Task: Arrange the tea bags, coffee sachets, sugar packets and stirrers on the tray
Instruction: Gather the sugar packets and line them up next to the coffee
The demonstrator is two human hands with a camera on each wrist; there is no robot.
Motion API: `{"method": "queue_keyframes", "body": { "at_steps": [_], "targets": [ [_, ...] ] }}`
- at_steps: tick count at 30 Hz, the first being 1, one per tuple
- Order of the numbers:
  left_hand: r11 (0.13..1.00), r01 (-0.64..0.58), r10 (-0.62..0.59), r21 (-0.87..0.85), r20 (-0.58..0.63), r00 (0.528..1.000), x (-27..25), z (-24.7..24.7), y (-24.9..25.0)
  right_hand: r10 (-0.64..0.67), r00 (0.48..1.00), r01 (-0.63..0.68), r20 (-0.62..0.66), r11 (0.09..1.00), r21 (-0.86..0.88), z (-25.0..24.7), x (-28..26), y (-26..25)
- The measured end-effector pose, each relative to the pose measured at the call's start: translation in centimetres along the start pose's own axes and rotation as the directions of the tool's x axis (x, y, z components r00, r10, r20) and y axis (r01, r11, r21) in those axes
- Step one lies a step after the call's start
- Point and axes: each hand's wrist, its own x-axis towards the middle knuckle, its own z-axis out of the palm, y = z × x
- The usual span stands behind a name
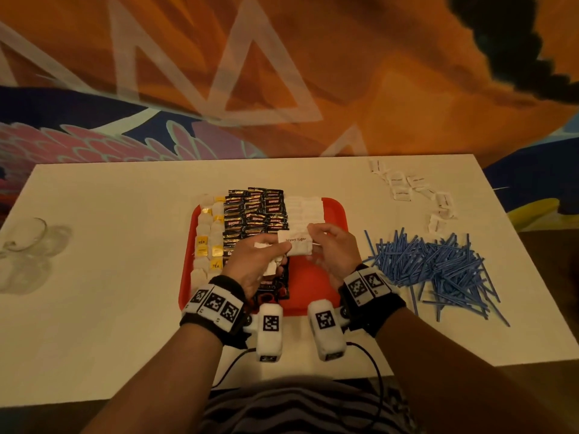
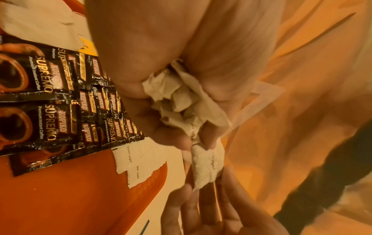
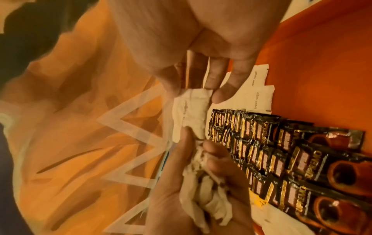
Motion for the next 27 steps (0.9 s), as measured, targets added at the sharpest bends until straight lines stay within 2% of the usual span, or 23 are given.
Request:
{"method": "queue_keyframes", "body": {
  "at_steps": [5,8,11,14,17,24,27],
  "targets": [
    [0.999,0.009,-0.008,0.046,-0.021,1.0,0.8,1.7,-0.8,0.051,0.987,-0.023,0.153,0.983,-0.181,-3.0,1.6,1.1],
    [0.995,0.03,-0.02,0.095,-0.107,0.994,1.6,2.4,-1.9,0.043,0.98,0.012,0.196,0.962,-0.271,-4.4,3.1,2.2],
    [0.988,0.043,-0.014,0.145,-0.196,0.981,1.9,3.0,-3.1,0.06,0.986,0.0,0.156,0.933,-0.36,-5.9,5.1,3.7],
    [0.993,0.096,-0.073,0.074,-0.265,0.962,2.4,3.3,-3.9,0.043,0.995,0.001,0.09,0.896,-0.444,-7.3,7.2,4.7],
    [0.991,0.13,-0.118,0.026,-0.279,0.953,2.5,3.2,-4.6,0.03,0.998,0.003,0.055,0.855,-0.519,-8.2,9.3,5.3],
    [0.992,0.127,-0.123,-0.006,-0.294,0.948,2.6,1.5,-5.2,0.022,1.0,-0.027,-0.016,0.811,-0.585,-7.5,13.4,6.4],
    [0.992,0.129,-0.12,0.008,-0.317,0.941,2.8,0.8,-5.3,0.013,0.999,-0.043,-0.05,0.747,-0.663,-6.9,14.1,6.6]
  ]
}}
